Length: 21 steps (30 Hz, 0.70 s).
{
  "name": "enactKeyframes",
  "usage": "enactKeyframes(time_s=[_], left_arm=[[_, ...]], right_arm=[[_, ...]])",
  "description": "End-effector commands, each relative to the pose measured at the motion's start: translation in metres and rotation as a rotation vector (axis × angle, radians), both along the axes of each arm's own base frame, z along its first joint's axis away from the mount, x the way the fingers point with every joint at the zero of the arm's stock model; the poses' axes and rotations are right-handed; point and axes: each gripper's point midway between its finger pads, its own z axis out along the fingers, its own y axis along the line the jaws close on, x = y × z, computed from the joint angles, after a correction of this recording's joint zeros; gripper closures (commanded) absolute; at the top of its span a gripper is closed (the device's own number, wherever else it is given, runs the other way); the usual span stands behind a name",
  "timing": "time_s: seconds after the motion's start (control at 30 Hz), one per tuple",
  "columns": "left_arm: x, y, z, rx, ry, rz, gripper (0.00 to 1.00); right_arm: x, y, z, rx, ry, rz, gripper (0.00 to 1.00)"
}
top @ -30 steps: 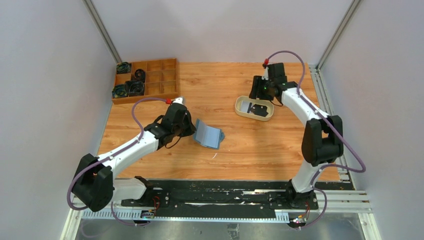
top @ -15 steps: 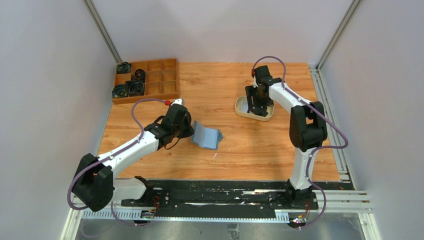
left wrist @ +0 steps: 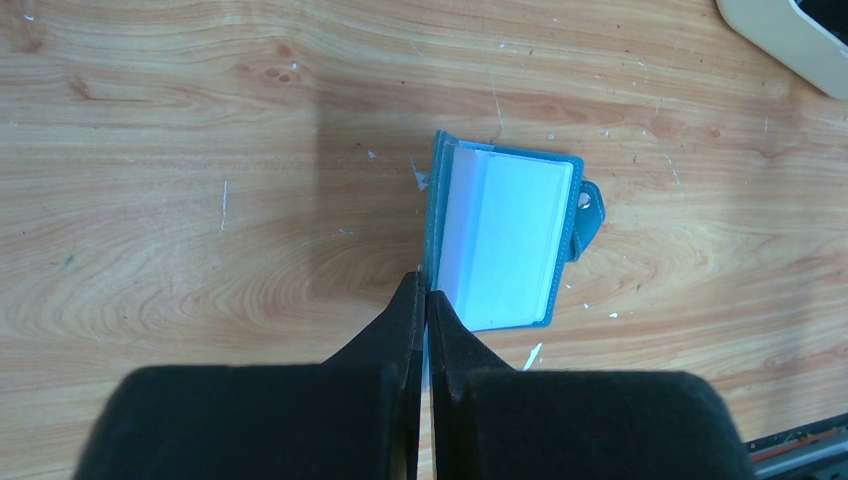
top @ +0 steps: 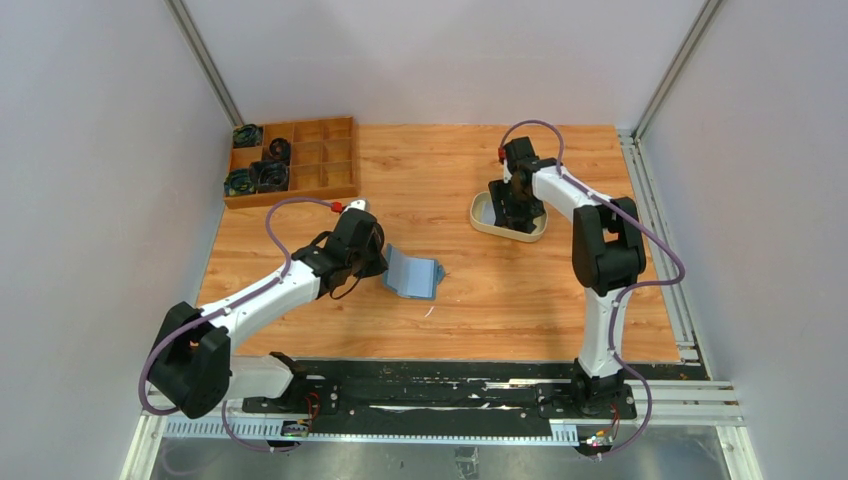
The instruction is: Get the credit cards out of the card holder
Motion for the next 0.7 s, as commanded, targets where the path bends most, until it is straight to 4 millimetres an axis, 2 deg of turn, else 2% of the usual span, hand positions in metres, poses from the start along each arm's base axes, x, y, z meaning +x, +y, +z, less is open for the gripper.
enactKeyframes(time_s=[0.0, 0.33, 0.5, 0.67], left_arm=[[0.004, 0.002, 0.004, 0.021, -0.014, 0.005, 1.0], [0.003, 0.005, 0.006, 0.03, -0.017, 0.013, 1.0], [0.003, 0.009, 0.01, 0.038, -0.028, 0.018, 1.0], [0.001, 0.01, 0.01, 0.041, -0.029, 0.022, 1.0]], right_arm=[[-0.012, -0.002, -0.015, -0.038, 0.062, 0.004, 0.29], [-0.018, -0.009, -0.023, -0.036, 0.091, -0.087, 0.38], [-0.02, -0.016, -0.02, -0.001, 0.087, -0.175, 0.47], [-0.022, -0.022, -0.016, 0.034, 0.077, -0.291, 0.5]])
